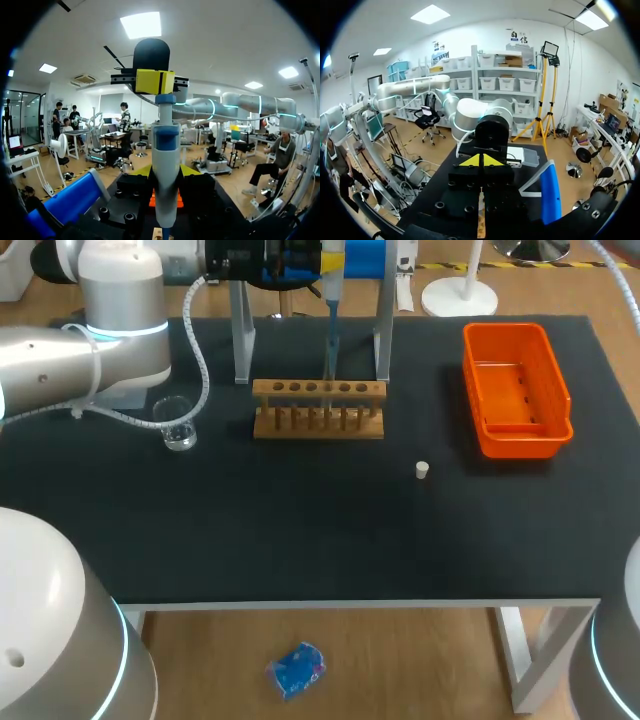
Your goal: Invert the test tube, pick up the pipette, mount the tip to pipette, aspirate from beaker and dispense into the tube, eject the tip, return the pipette, and cap with the stopper.
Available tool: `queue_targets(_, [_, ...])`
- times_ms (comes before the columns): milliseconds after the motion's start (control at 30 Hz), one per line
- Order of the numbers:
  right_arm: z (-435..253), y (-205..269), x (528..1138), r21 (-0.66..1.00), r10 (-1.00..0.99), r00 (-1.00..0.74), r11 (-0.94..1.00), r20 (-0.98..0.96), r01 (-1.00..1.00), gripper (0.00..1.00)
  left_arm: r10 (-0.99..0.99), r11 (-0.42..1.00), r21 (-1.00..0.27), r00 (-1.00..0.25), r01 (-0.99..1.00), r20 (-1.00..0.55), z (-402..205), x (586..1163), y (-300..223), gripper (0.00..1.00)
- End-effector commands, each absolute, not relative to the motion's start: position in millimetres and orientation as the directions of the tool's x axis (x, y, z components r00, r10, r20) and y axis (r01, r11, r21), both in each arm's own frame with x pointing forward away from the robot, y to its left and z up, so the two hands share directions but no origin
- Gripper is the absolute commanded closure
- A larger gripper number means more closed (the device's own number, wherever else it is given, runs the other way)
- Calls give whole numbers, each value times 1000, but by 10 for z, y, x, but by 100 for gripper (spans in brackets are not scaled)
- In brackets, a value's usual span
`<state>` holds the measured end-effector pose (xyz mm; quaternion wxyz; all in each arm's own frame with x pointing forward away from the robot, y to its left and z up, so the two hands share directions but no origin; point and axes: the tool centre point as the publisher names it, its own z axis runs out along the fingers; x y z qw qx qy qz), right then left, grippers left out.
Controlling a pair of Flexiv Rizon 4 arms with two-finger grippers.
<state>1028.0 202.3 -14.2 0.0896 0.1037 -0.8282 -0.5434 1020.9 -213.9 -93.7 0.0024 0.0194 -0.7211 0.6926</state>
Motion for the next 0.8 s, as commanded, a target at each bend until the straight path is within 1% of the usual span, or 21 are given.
queue_targets(33, [-178, 2020, 10299, 918, -276, -960, 390, 40, -74, 100, -26, 37, -999, -999, -30, 29, -913, 10203, -2142, 100])
queue_targets(800, [-262, 2023, 10265, 919, -279, -958, 389, 58, -58, 100, -26, 37, -999, -999, -30, 29, -913, 10203, -2142, 100])
